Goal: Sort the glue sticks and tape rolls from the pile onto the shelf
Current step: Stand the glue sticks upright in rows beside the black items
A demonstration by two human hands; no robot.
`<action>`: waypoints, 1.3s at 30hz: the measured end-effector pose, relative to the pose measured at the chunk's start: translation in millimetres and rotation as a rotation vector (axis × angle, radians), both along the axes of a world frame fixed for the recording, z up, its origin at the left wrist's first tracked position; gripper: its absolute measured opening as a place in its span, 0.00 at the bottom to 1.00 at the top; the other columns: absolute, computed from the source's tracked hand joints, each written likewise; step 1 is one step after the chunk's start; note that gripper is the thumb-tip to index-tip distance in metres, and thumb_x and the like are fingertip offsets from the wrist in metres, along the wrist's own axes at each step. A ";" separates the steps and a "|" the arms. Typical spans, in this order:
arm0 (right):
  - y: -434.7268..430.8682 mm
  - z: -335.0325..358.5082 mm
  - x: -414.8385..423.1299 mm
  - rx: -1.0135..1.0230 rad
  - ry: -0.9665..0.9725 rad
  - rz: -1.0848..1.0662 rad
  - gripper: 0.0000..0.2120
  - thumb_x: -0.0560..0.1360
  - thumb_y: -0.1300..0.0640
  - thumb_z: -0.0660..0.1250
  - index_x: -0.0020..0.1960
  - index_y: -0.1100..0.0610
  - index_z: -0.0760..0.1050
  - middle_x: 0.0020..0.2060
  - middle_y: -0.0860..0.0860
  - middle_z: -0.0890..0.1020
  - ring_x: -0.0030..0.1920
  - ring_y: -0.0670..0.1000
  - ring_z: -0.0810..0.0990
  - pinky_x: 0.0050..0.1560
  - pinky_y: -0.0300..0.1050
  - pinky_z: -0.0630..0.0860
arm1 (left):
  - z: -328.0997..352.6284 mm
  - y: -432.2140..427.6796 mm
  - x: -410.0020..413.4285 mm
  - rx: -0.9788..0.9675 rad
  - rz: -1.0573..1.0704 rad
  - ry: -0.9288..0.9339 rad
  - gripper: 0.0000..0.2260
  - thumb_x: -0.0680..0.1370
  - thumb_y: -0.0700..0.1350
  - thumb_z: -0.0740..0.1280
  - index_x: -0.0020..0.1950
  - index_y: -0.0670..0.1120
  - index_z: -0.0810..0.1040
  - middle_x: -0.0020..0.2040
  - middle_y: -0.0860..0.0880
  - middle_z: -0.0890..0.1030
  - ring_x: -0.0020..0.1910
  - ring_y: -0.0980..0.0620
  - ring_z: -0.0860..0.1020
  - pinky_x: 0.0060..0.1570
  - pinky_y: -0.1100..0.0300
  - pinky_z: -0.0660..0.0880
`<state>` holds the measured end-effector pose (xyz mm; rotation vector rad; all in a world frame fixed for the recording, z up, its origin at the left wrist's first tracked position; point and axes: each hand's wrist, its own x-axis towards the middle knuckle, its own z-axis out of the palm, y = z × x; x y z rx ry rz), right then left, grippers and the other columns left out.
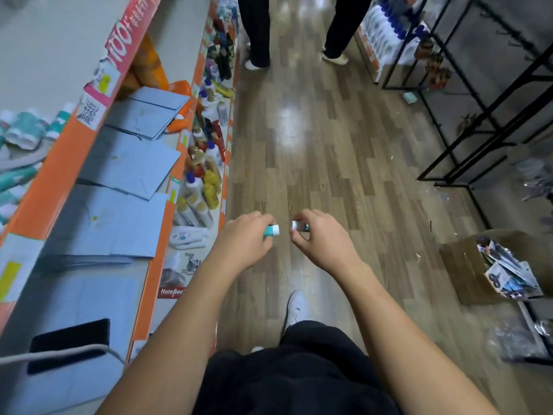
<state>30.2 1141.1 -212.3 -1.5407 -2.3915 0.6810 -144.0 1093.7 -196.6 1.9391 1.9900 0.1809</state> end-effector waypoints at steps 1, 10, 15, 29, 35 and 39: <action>17.4 -0.2 -1.2 -0.002 0.003 0.006 0.12 0.76 0.48 0.64 0.57 0.51 0.76 0.49 0.48 0.79 0.51 0.52 0.77 0.47 0.50 0.77 | 0.1 14.0 -1.9 0.005 0.011 0.008 0.12 0.77 0.45 0.62 0.60 0.52 0.75 0.52 0.51 0.76 0.52 0.48 0.76 0.46 0.54 0.72; 134.7 4.3 -8.2 0.002 0.008 0.079 0.12 0.75 0.49 0.65 0.57 0.52 0.76 0.48 0.49 0.79 0.51 0.54 0.77 0.46 0.50 0.76 | 6.2 115.1 -7.8 0.014 0.090 0.008 0.11 0.77 0.47 0.63 0.59 0.52 0.75 0.53 0.50 0.77 0.50 0.47 0.76 0.44 0.53 0.74; 178.5 -4.2 -14.1 -0.028 -0.001 0.089 0.12 0.76 0.48 0.64 0.57 0.51 0.76 0.49 0.49 0.79 0.51 0.53 0.77 0.47 0.50 0.77 | 3.0 160.3 -14.4 -0.005 0.097 -0.016 0.11 0.78 0.46 0.63 0.60 0.52 0.75 0.53 0.51 0.77 0.50 0.49 0.76 0.47 0.50 0.75; 344.9 -5.0 -93.1 -0.032 -0.029 0.063 0.11 0.76 0.49 0.65 0.56 0.51 0.76 0.49 0.47 0.80 0.50 0.51 0.78 0.45 0.47 0.76 | -7.0 337.2 -94.5 0.002 0.051 -0.038 0.10 0.78 0.46 0.63 0.59 0.52 0.74 0.53 0.51 0.77 0.51 0.47 0.77 0.47 0.52 0.75; 400.8 -3.2 -132.9 -0.045 -0.012 0.016 0.11 0.76 0.48 0.65 0.56 0.50 0.76 0.47 0.45 0.79 0.49 0.48 0.78 0.41 0.43 0.72 | 0.8 406.0 -132.5 0.006 0.012 -0.073 0.11 0.78 0.46 0.64 0.60 0.51 0.75 0.53 0.50 0.77 0.52 0.46 0.77 0.49 0.52 0.75; 435.4 -2.5 -149.9 -0.058 -0.020 0.002 0.10 0.76 0.48 0.65 0.55 0.50 0.76 0.45 0.43 0.77 0.48 0.48 0.78 0.40 0.42 0.69 | -0.4 440.6 -153.8 0.009 0.012 -0.078 0.10 0.78 0.46 0.63 0.60 0.52 0.75 0.53 0.51 0.76 0.52 0.47 0.76 0.44 0.55 0.71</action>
